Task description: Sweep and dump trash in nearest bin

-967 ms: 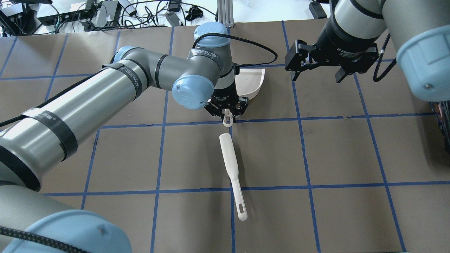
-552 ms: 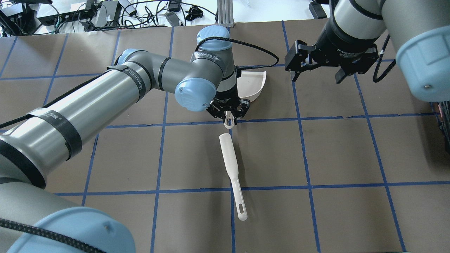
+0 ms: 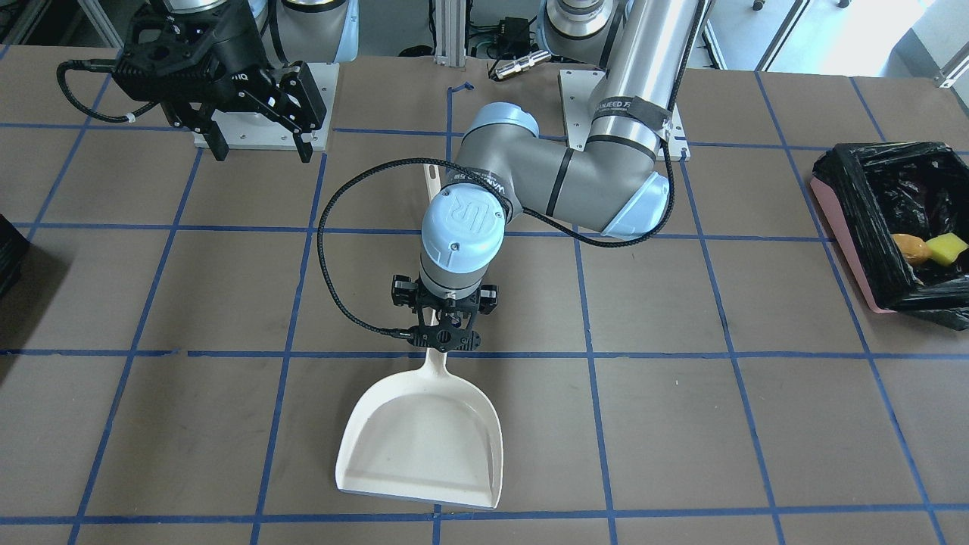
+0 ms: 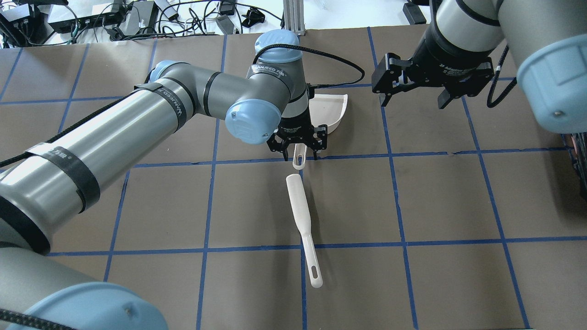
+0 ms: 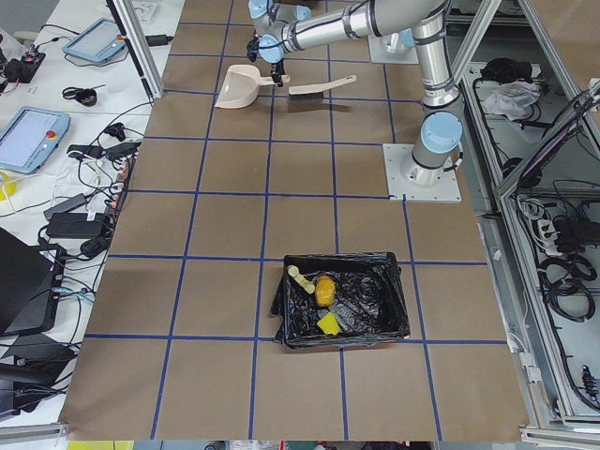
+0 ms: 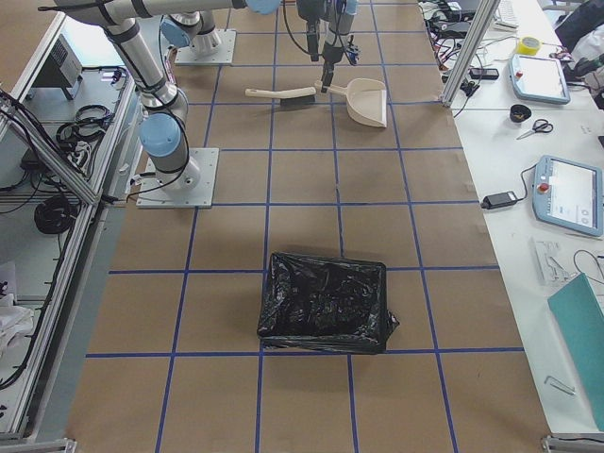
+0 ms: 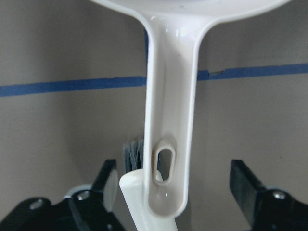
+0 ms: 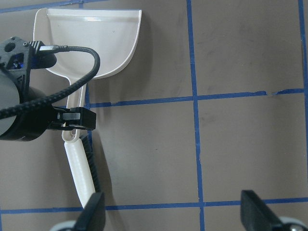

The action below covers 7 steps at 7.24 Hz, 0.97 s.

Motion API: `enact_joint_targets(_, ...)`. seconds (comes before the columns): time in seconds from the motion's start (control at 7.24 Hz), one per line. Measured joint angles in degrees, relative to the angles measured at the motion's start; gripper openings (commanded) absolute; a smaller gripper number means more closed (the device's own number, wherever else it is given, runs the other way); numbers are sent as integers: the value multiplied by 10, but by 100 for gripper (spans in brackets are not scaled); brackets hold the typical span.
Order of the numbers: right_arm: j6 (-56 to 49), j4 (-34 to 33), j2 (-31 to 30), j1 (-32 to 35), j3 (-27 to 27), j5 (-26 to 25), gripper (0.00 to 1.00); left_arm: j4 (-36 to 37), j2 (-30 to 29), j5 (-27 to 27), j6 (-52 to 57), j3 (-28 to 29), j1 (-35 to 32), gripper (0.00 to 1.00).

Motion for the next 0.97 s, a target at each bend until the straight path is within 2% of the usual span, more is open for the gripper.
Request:
enact_joint_targets(0.28,0,1,0,0,0,0,100,-43,32,-24,-23,5,19,100)
enact_joint_targets(0.55,0,3,0,0,0,0,100,-77,82,-26,-25,8,60,100)
enact_joint_targets(0.97,-1,4,0,0,0,0,100,-108,149,31,24,9,102,100)
